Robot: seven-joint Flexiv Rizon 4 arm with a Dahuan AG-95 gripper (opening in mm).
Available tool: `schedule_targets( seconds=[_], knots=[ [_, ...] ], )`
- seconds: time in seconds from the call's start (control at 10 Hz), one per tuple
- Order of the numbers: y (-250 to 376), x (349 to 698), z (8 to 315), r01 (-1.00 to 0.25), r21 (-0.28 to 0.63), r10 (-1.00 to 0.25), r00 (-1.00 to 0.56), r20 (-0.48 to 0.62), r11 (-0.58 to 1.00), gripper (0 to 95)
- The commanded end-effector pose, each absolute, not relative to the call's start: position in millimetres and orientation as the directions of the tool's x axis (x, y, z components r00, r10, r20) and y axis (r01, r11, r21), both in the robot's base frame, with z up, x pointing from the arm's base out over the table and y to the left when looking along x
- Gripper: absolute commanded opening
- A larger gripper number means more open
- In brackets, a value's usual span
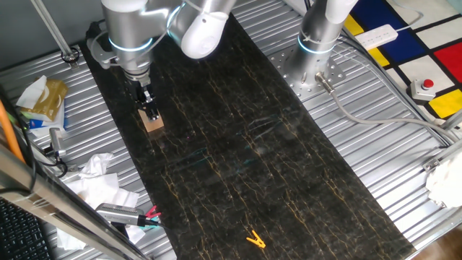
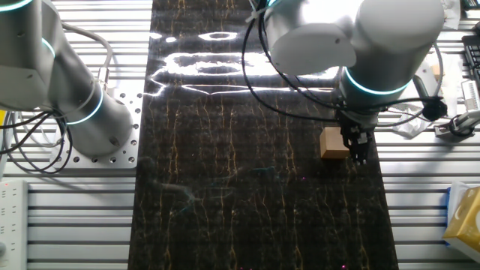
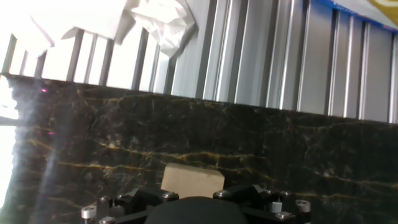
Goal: Use the gripper to push the small block from left to right
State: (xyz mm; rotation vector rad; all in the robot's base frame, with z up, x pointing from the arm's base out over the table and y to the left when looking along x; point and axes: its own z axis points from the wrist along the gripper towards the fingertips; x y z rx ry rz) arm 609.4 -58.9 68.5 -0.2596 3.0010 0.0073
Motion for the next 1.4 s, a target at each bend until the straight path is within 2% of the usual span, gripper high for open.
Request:
schedule_targets(
  seconds=[0.1, 0.9, 1.4],
  knots=[
    [-59.4, 608.7, 68.2, -0.168, -0.001, -0.166, -0.978, -0.129, 0.986, 95.0],
    [-58.6, 611.3, 61.9, -0.089, 0.09, -0.079, -0.99, -0.119, 0.992, 95.0],
    [-52.0, 613.9, 58.7, -0.069, 0.089, -0.058, -0.992, -0.113, 0.994, 95.0]
  ],
)
